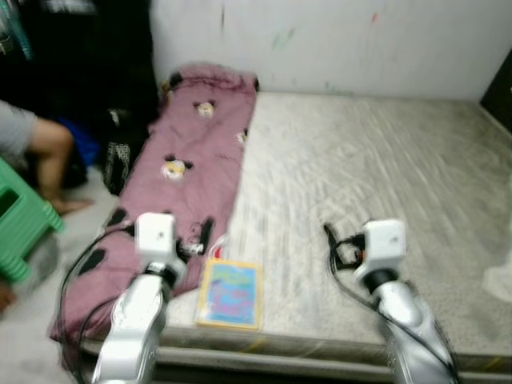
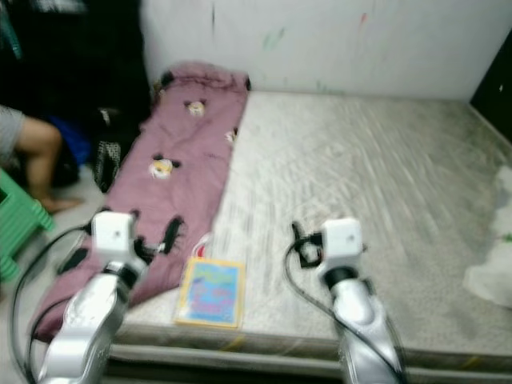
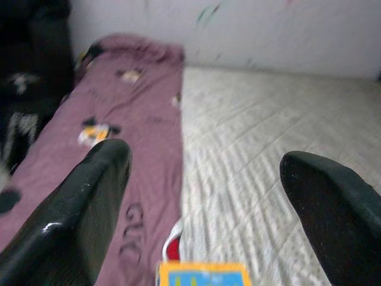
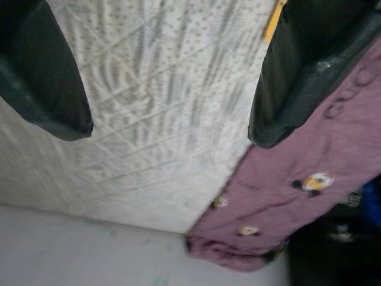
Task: Clean up the room
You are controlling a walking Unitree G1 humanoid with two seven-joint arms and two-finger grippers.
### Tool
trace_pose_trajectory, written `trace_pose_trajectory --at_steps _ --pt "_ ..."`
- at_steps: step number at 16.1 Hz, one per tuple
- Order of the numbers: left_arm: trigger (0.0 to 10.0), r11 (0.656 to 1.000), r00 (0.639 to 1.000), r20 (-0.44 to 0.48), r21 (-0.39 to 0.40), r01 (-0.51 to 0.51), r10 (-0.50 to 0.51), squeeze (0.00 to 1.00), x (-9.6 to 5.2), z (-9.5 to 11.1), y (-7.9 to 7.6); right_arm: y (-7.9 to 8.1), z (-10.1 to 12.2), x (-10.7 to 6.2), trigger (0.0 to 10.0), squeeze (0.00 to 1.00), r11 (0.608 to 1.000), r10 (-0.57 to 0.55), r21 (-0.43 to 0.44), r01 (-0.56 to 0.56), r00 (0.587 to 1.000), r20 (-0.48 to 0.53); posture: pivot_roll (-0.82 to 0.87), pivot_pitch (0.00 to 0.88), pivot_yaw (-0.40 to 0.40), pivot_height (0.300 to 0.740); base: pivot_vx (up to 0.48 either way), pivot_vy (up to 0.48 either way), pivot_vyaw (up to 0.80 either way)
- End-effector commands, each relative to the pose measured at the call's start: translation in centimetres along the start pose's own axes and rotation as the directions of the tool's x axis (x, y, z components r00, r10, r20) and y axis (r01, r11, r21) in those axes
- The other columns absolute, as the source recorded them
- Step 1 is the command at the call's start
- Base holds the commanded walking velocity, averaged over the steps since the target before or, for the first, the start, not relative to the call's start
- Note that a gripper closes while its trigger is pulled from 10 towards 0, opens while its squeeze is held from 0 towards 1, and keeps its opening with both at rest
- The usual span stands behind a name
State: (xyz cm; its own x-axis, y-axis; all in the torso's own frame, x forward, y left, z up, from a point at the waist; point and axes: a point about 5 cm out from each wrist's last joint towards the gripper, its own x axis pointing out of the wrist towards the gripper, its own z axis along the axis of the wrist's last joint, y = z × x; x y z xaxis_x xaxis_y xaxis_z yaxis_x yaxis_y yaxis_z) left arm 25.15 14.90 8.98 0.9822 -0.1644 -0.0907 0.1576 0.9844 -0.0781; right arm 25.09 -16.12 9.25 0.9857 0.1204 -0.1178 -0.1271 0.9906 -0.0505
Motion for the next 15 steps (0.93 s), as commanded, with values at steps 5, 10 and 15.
trace_pose_trajectory --at_steps 5,10,15 --pt "10.0 1.000 1.000 0.015 -0.001 0.008 -0.008 0.00 0.30 0.42 -0.33 -0.57 0.20 0.06 10.0 0.00 1.000 -0.012 -0.016 0.012 1.000 0.004 -0.06 0.000 -0.003 0.740 0.000 -0.334 0.00" --pt "10.0 1.000 1.000 0.017 0.001 0.011 -0.011 0.00 0.42 0.42 -0.37 -0.59 0.20 0.12 10.0 0.00 1.000 -0.013 -0.021 0.013 1.000 0.004 -0.07 0.000 -0.003 0.740 0.000 -0.333 0.00" --pt "10.0 1.000 1.000 0.018 0.003 0.011 -0.011 0.00 0.47 0.44 -0.36 -0.55 0.21 0.16 10.0 0.00 1.000 -0.013 -0.022 0.013 1.000 0.005 -0.07 0.000 -0.002 0.740 0.000 -0.332 0.00"
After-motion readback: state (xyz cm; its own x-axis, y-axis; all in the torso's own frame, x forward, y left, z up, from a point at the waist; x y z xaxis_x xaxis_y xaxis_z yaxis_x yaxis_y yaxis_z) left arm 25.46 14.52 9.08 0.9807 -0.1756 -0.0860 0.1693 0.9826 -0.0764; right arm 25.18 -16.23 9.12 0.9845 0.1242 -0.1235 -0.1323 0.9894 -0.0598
